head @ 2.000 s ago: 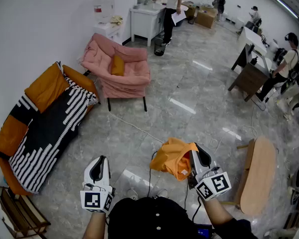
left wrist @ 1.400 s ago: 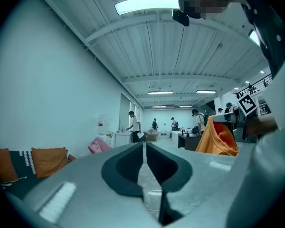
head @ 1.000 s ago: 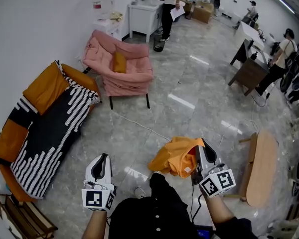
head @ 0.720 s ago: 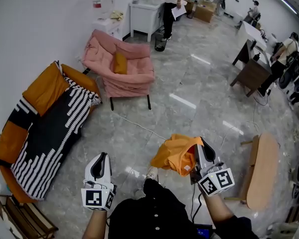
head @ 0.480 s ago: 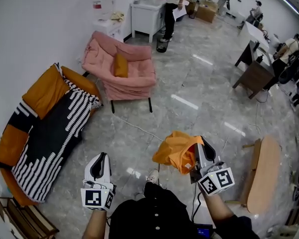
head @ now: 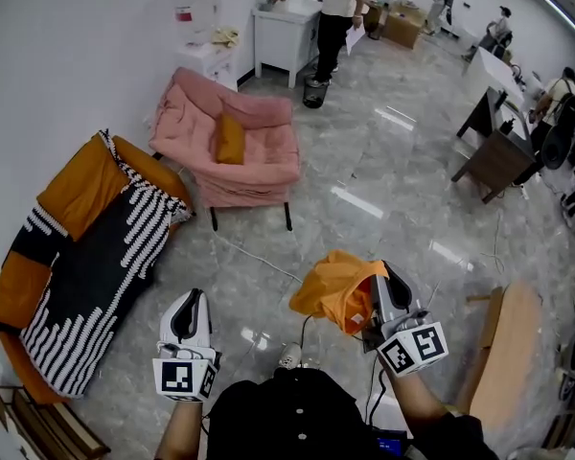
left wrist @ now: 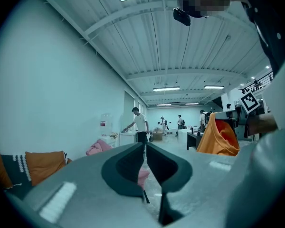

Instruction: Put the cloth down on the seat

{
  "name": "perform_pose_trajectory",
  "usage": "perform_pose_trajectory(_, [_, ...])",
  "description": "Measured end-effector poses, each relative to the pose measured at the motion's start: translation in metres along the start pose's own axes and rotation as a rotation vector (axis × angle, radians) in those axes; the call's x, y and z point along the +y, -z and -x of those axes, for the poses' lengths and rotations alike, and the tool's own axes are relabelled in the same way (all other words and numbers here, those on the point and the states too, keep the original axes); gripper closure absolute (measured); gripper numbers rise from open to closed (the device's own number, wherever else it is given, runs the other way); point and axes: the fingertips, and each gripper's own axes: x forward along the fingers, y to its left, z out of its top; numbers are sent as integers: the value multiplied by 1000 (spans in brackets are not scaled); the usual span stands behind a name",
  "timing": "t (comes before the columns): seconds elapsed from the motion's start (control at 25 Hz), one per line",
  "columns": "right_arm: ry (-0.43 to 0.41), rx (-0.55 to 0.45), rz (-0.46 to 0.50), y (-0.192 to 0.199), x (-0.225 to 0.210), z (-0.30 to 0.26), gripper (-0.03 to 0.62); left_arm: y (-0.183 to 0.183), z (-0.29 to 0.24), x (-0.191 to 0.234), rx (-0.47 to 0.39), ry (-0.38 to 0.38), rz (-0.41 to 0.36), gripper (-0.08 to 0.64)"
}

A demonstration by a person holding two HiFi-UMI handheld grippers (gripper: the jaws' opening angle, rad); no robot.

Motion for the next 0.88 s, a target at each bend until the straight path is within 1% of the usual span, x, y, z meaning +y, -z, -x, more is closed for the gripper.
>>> perform_pose_trajectory(0.24, [-21, 11, -7, -2, -21, -31, 555, -5, -34, -1, -4, -17, 1, 535])
perform_pose_trajectory(0.48, [-28, 17, -5, -3, -34, -58, 554, -6, -61, -1, 12, -16, -2, 535])
perform_pose_trajectory(0.72, [-19, 24, -4, 1, -42, -93, 555, 0, -95, 21, 6, -11, -1, 535])
perform_pose_trajectory(0.88, [-10, 18, 6, 1, -49, -121, 554, -3, -130, 38, 15, -6, 1, 535])
